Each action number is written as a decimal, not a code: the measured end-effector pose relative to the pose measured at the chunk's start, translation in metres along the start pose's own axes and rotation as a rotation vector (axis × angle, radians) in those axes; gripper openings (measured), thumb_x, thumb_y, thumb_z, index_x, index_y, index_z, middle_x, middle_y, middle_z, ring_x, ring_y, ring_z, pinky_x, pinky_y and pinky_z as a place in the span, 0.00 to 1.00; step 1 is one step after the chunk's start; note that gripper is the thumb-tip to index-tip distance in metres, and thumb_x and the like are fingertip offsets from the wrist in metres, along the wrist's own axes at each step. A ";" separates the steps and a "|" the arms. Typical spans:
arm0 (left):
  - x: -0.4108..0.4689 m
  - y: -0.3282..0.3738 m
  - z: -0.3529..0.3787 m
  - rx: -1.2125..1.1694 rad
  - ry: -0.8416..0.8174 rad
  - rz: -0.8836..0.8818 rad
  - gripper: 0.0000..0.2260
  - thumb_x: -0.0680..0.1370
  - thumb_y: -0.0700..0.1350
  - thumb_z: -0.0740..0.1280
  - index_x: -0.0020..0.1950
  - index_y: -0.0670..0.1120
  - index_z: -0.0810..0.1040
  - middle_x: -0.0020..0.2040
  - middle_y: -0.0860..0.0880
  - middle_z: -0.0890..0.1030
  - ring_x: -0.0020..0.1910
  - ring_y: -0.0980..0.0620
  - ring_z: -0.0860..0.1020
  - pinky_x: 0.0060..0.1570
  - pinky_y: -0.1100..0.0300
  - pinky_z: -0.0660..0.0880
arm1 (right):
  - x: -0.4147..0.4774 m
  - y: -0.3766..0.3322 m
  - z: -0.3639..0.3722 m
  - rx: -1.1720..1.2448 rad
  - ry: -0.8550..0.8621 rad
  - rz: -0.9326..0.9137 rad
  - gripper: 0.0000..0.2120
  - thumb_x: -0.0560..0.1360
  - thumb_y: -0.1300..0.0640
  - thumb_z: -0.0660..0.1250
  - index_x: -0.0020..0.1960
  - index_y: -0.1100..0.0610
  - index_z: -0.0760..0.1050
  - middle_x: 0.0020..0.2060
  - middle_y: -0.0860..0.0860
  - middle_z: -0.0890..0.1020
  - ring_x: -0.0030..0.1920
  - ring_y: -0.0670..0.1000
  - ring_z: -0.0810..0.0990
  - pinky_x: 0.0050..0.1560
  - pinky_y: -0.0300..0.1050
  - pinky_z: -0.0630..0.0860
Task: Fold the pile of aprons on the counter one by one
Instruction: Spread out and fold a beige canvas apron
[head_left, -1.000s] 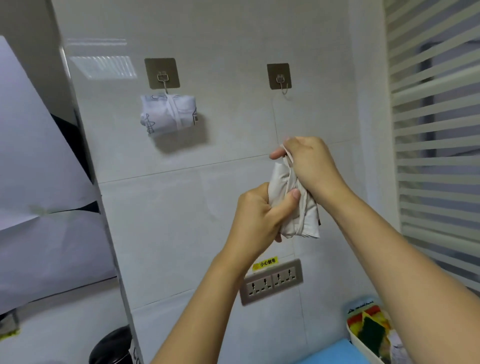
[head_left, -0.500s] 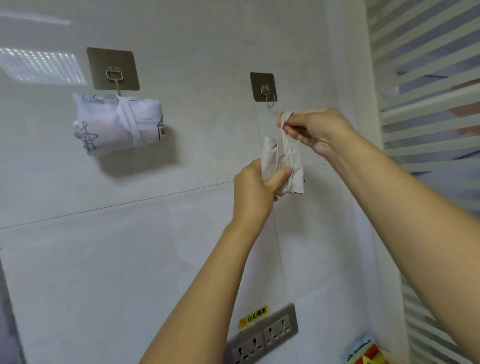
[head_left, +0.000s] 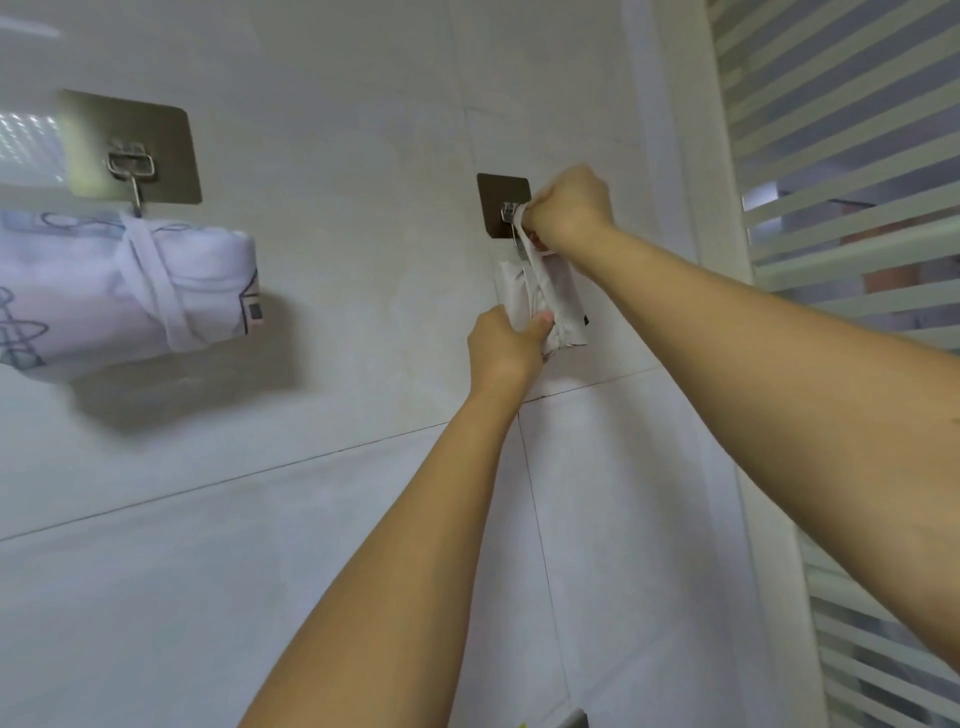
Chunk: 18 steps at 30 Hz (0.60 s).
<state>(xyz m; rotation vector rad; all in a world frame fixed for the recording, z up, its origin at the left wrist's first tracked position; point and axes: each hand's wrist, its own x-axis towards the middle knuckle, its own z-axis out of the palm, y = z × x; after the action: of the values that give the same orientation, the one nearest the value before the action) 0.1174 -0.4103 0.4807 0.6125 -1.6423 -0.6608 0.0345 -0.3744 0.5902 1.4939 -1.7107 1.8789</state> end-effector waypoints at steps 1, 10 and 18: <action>0.001 -0.005 0.001 -0.008 -0.007 -0.007 0.14 0.78 0.45 0.68 0.52 0.34 0.78 0.49 0.38 0.81 0.45 0.42 0.82 0.47 0.45 0.81 | 0.000 0.000 0.002 -0.040 -0.013 -0.012 0.03 0.74 0.64 0.65 0.42 0.61 0.77 0.42 0.55 0.80 0.45 0.54 0.81 0.42 0.42 0.78; -0.038 -0.052 0.007 -0.181 0.056 -0.084 0.11 0.76 0.46 0.71 0.40 0.39 0.80 0.35 0.46 0.80 0.35 0.49 0.79 0.45 0.49 0.81 | -0.034 0.039 -0.004 -0.092 -0.245 -0.054 0.05 0.76 0.60 0.65 0.43 0.59 0.70 0.39 0.53 0.74 0.42 0.52 0.76 0.43 0.46 0.77; -0.053 -0.052 0.002 -0.124 0.030 -0.106 0.18 0.75 0.54 0.70 0.33 0.41 0.79 0.31 0.45 0.81 0.35 0.43 0.82 0.45 0.45 0.81 | -0.080 0.078 -0.018 -0.117 -0.338 -0.130 0.16 0.79 0.58 0.61 0.66 0.51 0.69 0.55 0.53 0.76 0.48 0.51 0.77 0.41 0.37 0.74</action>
<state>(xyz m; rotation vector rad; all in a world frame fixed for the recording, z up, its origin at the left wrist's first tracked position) 0.1261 -0.4091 0.4071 0.6192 -1.5364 -0.8205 0.0078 -0.3469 0.4837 1.9081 -1.7705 1.5019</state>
